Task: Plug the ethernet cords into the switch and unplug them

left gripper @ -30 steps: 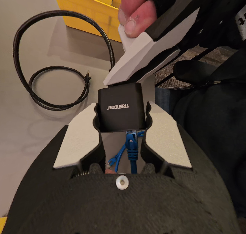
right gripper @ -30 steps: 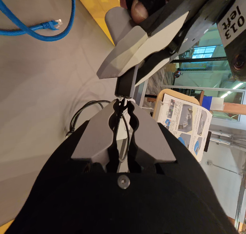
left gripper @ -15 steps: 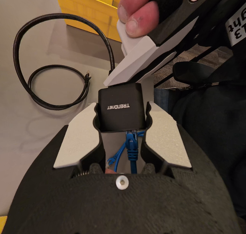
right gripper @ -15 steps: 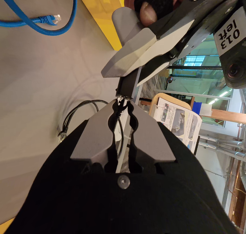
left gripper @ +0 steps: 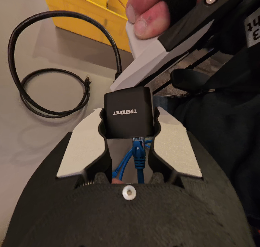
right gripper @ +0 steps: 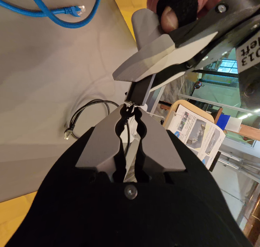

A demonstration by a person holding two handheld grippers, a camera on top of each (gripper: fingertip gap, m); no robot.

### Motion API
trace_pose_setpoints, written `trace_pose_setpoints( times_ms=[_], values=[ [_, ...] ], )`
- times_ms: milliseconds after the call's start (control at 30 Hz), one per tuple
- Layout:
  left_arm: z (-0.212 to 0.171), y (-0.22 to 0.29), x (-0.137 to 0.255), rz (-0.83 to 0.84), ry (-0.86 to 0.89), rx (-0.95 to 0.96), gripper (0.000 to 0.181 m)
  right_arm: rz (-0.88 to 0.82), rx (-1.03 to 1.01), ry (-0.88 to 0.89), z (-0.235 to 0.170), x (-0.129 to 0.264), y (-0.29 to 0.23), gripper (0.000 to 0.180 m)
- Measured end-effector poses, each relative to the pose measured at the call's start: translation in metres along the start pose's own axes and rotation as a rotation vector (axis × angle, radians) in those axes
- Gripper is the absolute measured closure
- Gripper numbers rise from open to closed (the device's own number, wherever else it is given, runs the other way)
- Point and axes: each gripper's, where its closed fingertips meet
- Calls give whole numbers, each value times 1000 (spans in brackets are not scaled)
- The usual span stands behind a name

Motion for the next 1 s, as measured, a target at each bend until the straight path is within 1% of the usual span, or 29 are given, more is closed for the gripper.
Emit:
trace_pose_setpoints(
  times_ms=[67, 233, 433, 500, 533, 567, 600, 667, 733, 867, 1000],
  values=[
    [3, 1, 0, -16, 24, 2, 115, -7, -17, -3, -2, 2, 3, 170],
    [9, 4, 4, 11, 45, -9, 116, -43, -56, -15, -3, 9, 10, 170],
    [14, 9, 5, 65, 20, -18, 116, -45, -70, -37, -5, 15, 14, 170],
    [7, -4, 17, 171, -23, -29, 116, -15, -95, -81, -23, 17, 13, 171],
    [6, -4, 26, 172, -8, -17, 116, -11, -140, -89, -35, 19, 15, 170],
    [11, -2, 36, 157, 47, -8, 116, -21, -160, -96, -46, 23, 17, 171],
    [15, -3, 45, 175, 76, -9, 116, -14, -187, -88, -48, 29, 20, 171],
    [14, -8, 54, 239, 34, -37, 116, -38, -230, -87, -52, 40, 31, 170],
    [15, -7, 52, 234, 36, -54, 116, -66, -311, -94, -66, 51, 43, 170],
    [9, -21, 48, 275, 23, -41, 116, -190, -489, -162, -107, 90, 71, 170],
    [7, -28, 47, 283, 22, -34, 116, -322, -659, -248, -153, 142, 83, 169]
  ],
)
Point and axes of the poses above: each gripper's, where its closed fingertips meet, x back along the fingers, z out of its top, y = z × x across the jaws, and after that the axes turned 9 degrees about -z, right-handed
